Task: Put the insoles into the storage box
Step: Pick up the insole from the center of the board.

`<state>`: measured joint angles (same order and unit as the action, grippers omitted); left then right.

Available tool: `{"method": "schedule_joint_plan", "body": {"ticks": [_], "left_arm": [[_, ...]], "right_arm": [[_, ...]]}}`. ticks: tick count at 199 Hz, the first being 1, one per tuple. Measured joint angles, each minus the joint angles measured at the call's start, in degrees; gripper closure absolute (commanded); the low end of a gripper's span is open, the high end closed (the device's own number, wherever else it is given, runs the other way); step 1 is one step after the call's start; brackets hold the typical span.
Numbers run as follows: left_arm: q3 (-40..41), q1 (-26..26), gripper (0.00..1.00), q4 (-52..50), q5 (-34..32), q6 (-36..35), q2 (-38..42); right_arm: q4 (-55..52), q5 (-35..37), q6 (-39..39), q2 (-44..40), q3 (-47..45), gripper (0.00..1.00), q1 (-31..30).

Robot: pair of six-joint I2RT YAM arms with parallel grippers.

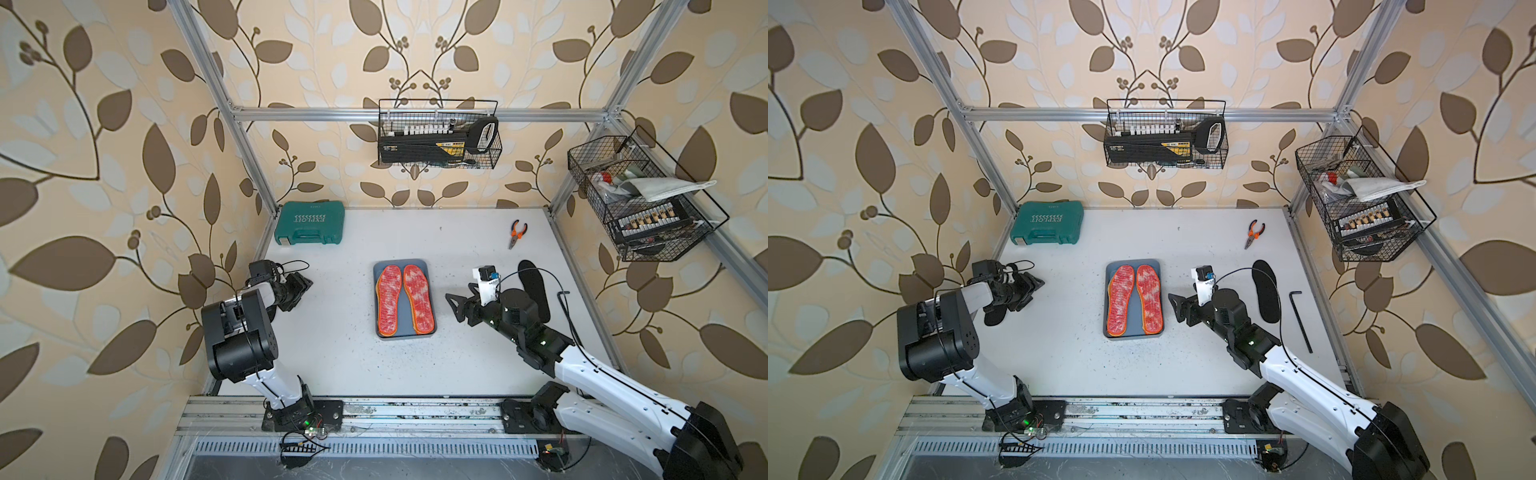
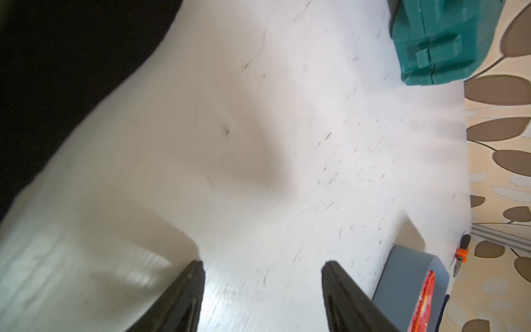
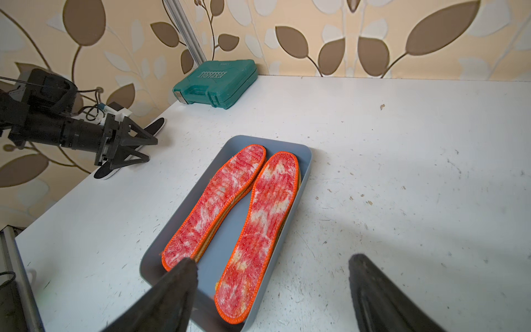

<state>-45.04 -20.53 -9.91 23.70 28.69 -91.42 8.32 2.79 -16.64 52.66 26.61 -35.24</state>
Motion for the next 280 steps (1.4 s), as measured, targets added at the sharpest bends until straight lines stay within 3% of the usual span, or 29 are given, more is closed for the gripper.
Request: {"method": "schedule_joint_plan", "body": {"ticks": [42, 56, 62, 90, 142, 185, 218, 247, 280], "left_arm": [[-4.50, -2.40, 0.19, -5.68, -6.54, -1.88, 4.20], [-7.37, -3.93, 0.03, -7.54, -9.35, -3.72, 4.20], [-8.55, -4.42, 0.01, -8.50, -10.34, -4.31, 4.15], [-14.27, -7.10, 0.01, -12.92, -14.80, -7.04, 2.80], [-19.76, -12.50, 0.01, -15.96, -13.11, -10.75, -6.21], [-22.77, -12.46, 0.01, -17.99, -11.28, -13.29, -14.93], [-23.71, -12.39, 0.02, -18.43, -9.46, -14.01, -15.67], [-23.76, -10.84, 0.11, -18.45, -8.66, -14.47, -15.87], [-24.76, -5.01, 0.24, -18.71, -8.61, -15.26, -17.00]], "right_arm": [[0.07, 0.00, -0.02, 1.90, 0.00, 0.15, 0.00], [0.28, 0.00, -0.02, 1.88, 0.00, 0.15, 0.00], [0.37, 0.00, -0.02, 1.88, 0.00, 0.15, 0.00], [0.70, 0.00, -0.02, 1.88, 0.00, 0.15, 0.00], [2.21, 0.00, -0.02, 0.70, -1.14, 0.15, 0.00], [2.71, 0.00, -0.02, -0.26, -1.84, 0.15, 0.00], [3.21, -0.02, -0.02, -0.87, -1.88, 0.15, 0.00], [3.28, 0.00, -0.02, -2.01, -1.88, 0.15, 0.00], [3.32, 0.02, -0.02, -3.69, -1.99, 0.15, 0.00]]}}
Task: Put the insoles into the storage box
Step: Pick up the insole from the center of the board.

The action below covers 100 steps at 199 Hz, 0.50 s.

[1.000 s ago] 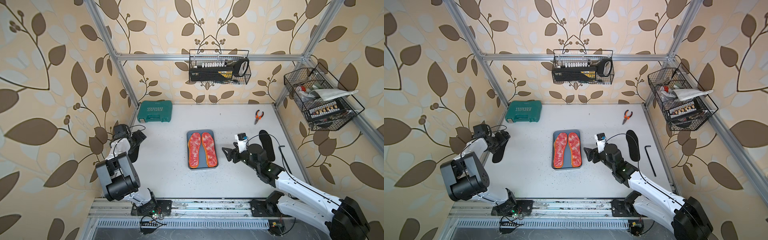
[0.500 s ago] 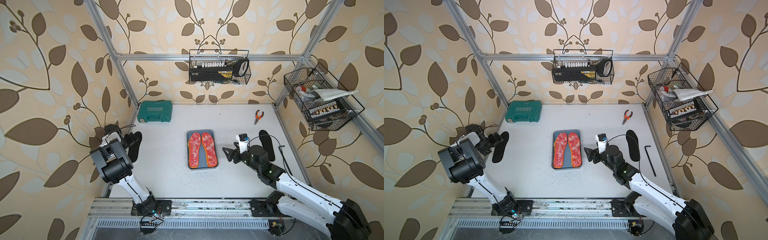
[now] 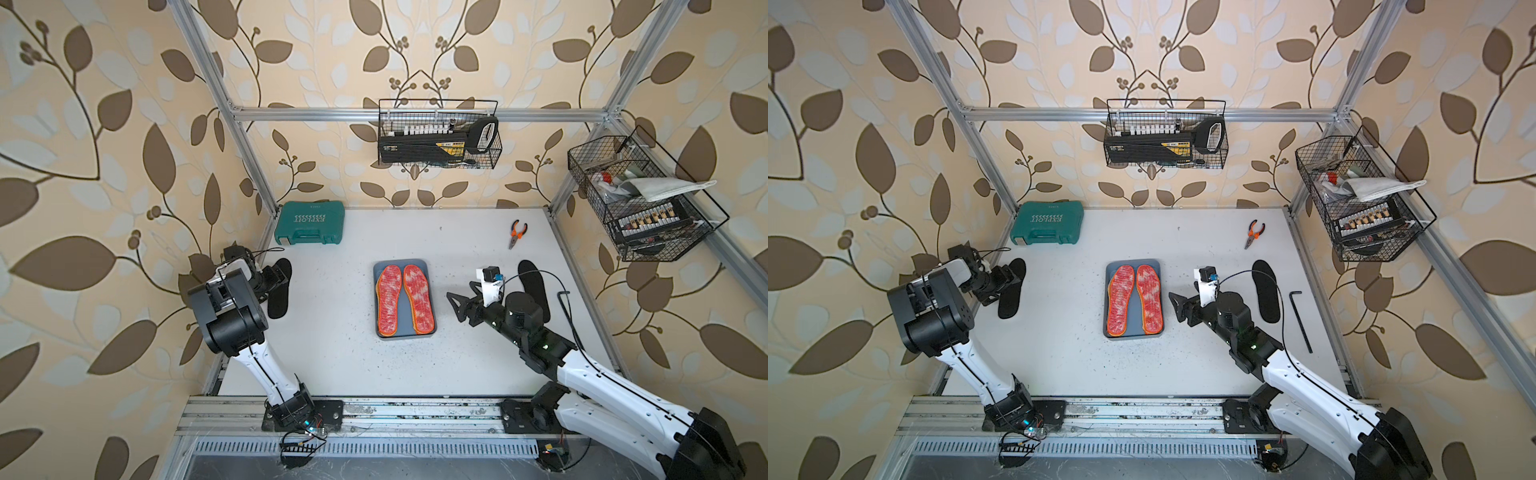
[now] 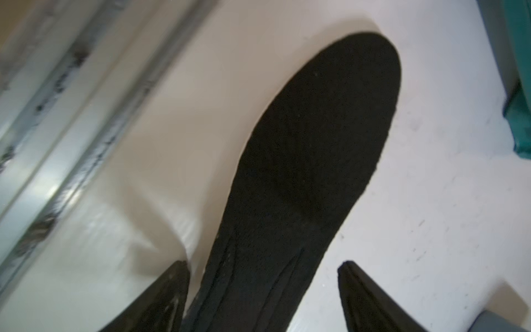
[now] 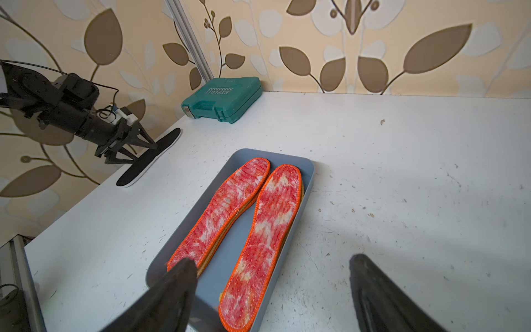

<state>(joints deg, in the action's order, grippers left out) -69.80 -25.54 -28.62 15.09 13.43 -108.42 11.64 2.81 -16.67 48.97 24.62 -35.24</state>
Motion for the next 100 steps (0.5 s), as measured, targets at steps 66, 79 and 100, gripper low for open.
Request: {"method": "schedule_joint_plan", "body": {"ticks": [66, 79, 100], "left_arm": [[-3.08, 12.52, 0.33, 0.24, -1.64, -0.22, -2.51], [-2.73, 15.19, 0.36, 0.57, -1.97, -0.52, -2.51], [-2.60, 18.38, 0.36, 0.52, -3.10, -0.61, -2.47]], "right_arm": [[-0.26, 0.46, 0.02, -2.43, -0.83, 0.14, 0.00], [-0.28, 0.68, 0.04, -2.62, -0.85, 0.14, 0.00], [-0.31, 0.90, 0.04, -2.82, -0.87, 0.14, 0.00]]}}
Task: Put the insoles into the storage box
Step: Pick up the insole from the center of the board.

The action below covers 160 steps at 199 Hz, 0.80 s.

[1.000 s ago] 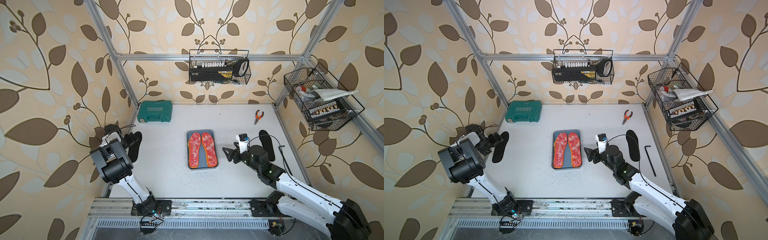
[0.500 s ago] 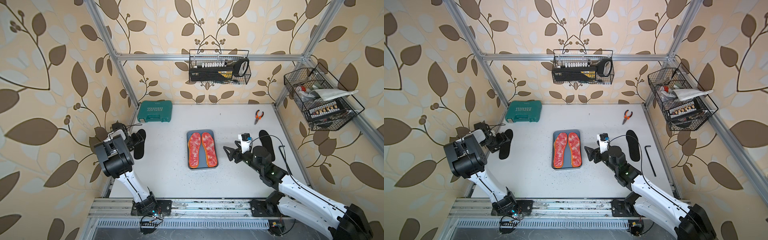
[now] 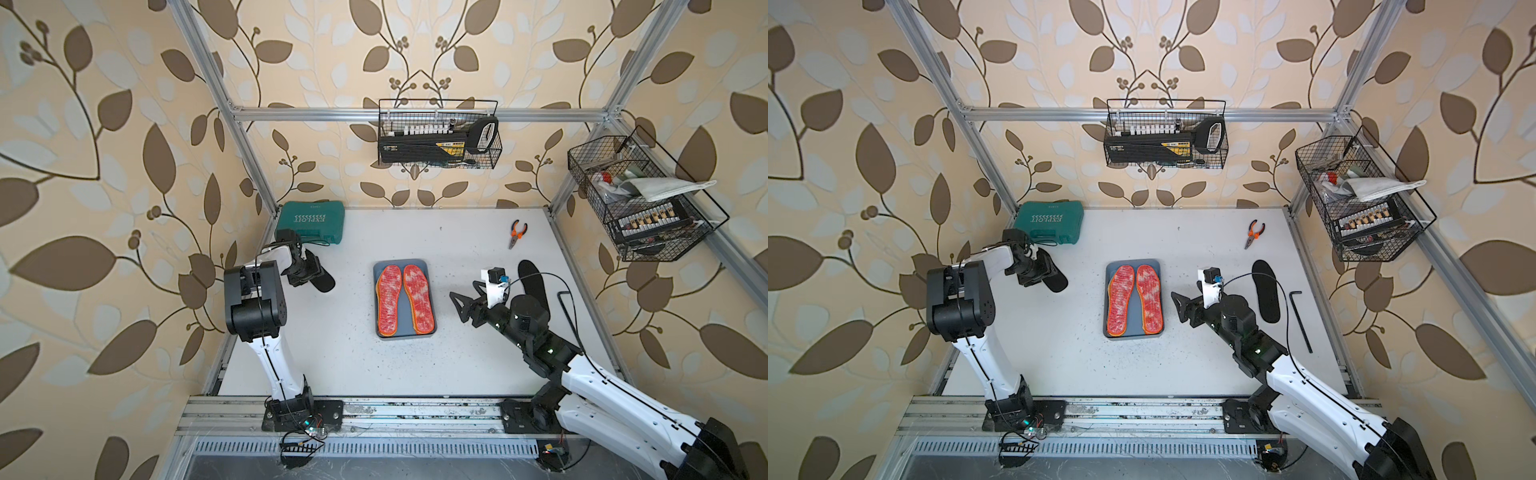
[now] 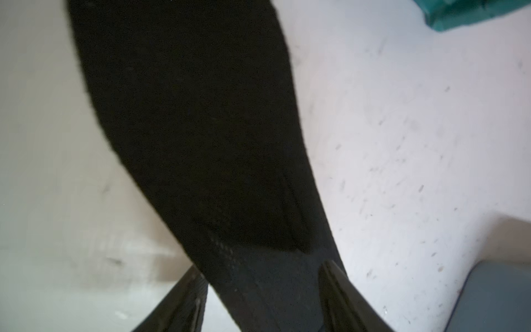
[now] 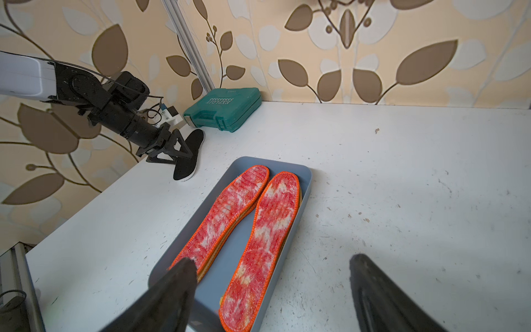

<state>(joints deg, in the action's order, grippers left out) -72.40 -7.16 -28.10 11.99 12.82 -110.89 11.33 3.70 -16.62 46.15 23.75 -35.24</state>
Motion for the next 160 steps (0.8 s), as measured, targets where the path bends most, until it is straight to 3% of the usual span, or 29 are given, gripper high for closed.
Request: {"method": "schedule_joint_plan", "body": {"ticks": [29, 80, 119, 160], "left_arm": [[3.19, 1.16, 0.40, 1.44, 0.44, 0.11, 2.19], [10.51, 0.59, 0.30, 4.24, 1.09, 4.42, 7.87], [16.39, -4.96, 0.30, 11.32, 6.19, 9.90, 11.15], [16.59, -7.96, 0.30, 16.13, 9.20, 13.70, 9.94]], "right_arm": [[-0.04, 0.22, 0.00, 0.00, -0.02, 0.14, 0.00], [-0.17, 0.39, 0.00, -0.02, -0.02, 0.14, 0.00], [-0.17, 0.37, 0.00, -0.02, -0.02, 0.14, 0.00], [0.28, -1.20, 0.44, 0.90, -0.24, 0.14, 0.00]]}}
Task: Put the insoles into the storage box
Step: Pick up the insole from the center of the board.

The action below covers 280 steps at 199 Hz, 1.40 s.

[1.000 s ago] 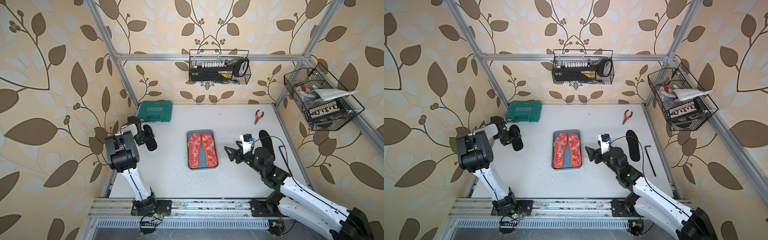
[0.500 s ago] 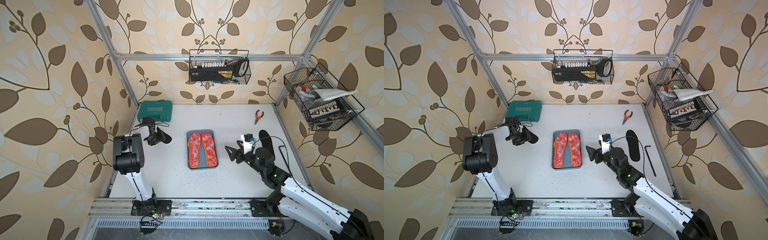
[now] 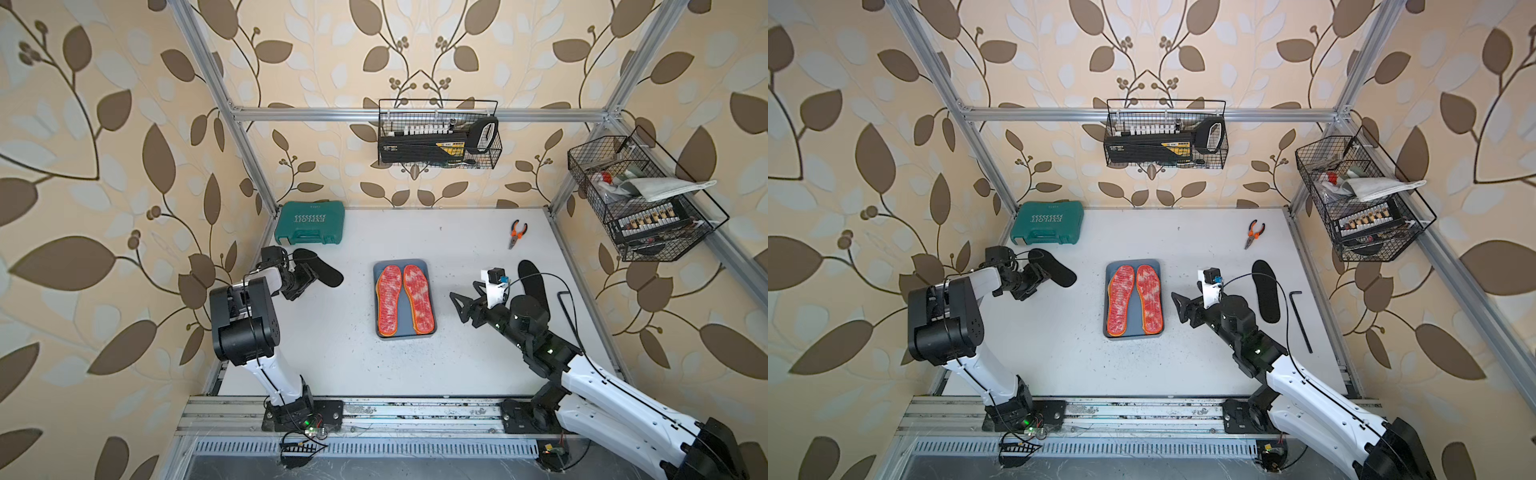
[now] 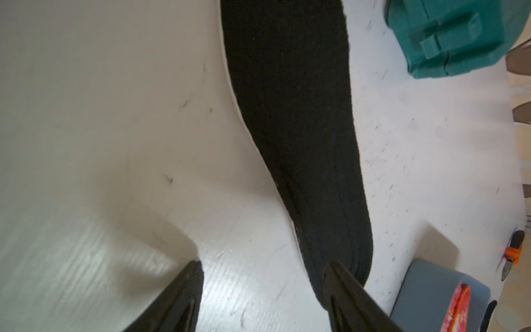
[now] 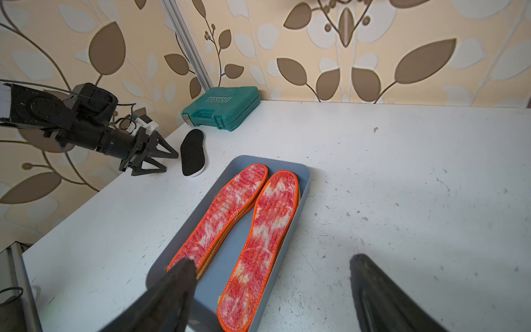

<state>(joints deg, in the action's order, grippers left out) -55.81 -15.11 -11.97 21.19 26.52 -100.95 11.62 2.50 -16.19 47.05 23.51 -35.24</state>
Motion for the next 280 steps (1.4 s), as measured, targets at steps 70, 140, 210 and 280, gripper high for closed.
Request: {"method": "schedule_joint_plan", "body": {"ticks": [70, 140, 210, 280], "left_arm": [[-5.75, 0.59, 0.36, 2.84, 1.81, 3.04, -5.70], [-13.90, 4.85, 0.65, -3.98, -3.06, 2.78, -10.80], [-21.81, 6.47, 1.00, -13.77, -4.24, -1.60, -15.34], [-13.79, 10.67, 1.00, -10.43, -6.80, -7.48, -9.77]], "right_arm": [[0.15, -9.01, 2.10, 13.60, 3.06, 0.14, -2.43], [0.72, -10.01, 2.34, 9.16, 3.13, 0.14, -2.91], [2.78, -9.55, 2.34, 2.95, 0.83, 0.13, -2.91], [2.89, -8.94, 2.34, 3.08, 0.74, 0.13, -2.91]]}}
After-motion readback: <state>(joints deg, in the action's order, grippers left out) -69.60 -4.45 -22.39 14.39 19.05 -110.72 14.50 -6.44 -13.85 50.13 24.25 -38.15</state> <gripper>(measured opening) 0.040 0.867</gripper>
